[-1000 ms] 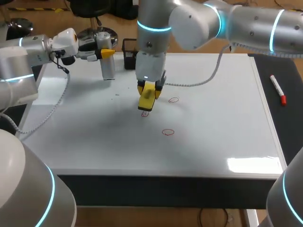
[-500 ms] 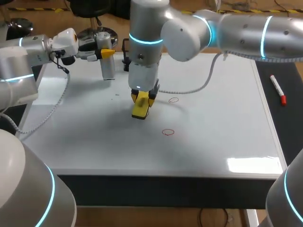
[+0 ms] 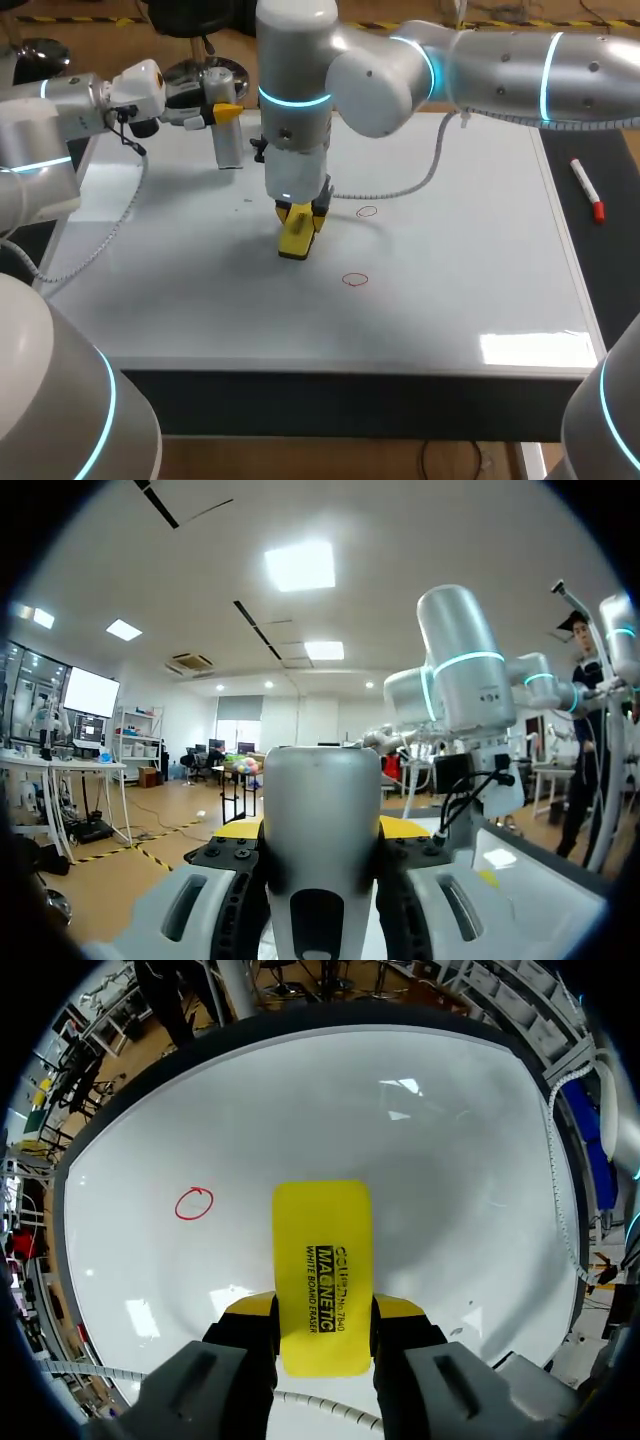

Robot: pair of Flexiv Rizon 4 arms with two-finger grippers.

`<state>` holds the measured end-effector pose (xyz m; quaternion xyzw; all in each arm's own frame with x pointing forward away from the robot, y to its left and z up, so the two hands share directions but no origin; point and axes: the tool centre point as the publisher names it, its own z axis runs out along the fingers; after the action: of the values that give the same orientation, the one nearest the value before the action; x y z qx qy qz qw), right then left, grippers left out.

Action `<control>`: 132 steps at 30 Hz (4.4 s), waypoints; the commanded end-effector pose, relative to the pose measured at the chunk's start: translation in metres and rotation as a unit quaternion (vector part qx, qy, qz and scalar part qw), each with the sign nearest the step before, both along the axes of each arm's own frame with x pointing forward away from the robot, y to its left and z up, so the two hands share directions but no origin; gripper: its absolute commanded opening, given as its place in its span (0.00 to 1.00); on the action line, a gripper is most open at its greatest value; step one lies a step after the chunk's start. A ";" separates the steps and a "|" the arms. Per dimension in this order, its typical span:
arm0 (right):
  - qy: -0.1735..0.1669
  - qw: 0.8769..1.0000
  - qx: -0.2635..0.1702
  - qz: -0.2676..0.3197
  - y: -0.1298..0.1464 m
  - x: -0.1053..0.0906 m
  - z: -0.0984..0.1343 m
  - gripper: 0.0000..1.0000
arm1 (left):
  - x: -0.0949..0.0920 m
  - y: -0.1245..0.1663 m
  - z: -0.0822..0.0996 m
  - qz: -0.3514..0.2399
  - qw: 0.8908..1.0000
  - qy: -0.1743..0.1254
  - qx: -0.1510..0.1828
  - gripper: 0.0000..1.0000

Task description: Pick up the inspection probe, press it on each red-marked spot on the whiteboard one by one, put down the probe, pick up the eraser, and wipe off all the red marks.

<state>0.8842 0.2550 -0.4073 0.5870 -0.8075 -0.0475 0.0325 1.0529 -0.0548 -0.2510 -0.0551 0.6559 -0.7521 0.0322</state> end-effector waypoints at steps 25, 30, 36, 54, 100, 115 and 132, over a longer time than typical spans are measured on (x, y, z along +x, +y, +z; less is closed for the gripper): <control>0.007 1.000 0.004 0.016 0.006 0.001 0.003 0.00 | -0.001 -0.001 0.001 0.002 1.000 -0.001 0.000 0.00; 0.015 1.000 0.000 0.022 0.011 -0.009 -0.009 0.00 | -0.001 -0.001 0.001 0.002 1.000 -0.001 0.000 0.00; 0.022 0.999 0.007 0.024 0.013 -0.014 -0.021 0.00 | -0.001 -0.001 0.001 0.002 1.000 -0.001 0.000 0.00; 0.047 0.998 -0.005 0.029 -0.010 -0.022 -0.041 0.00 | -0.001 -0.001 0.001 0.002 1.000 -0.001 0.000 0.00; 0.033 0.996 -0.018 0.087 0.026 -0.006 -0.006 0.00 | -0.001 -0.001 0.001 0.002 1.000 -0.001 0.000 0.00; 0.053 0.996 -0.017 0.065 0.001 -0.014 -0.030 0.00 | -0.001 -0.001 0.001 0.002 1.000 -0.001 0.000 0.00; 0.078 0.996 -0.031 0.035 -0.038 -0.034 -0.047 0.00 | -0.001 -0.001 0.001 0.002 1.000 -0.001 0.000 0.00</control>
<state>0.8558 0.2277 -0.4320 0.6068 -0.7827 -0.0688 0.1199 1.0529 -0.0548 -0.2510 -0.0551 0.6559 -0.7521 0.0323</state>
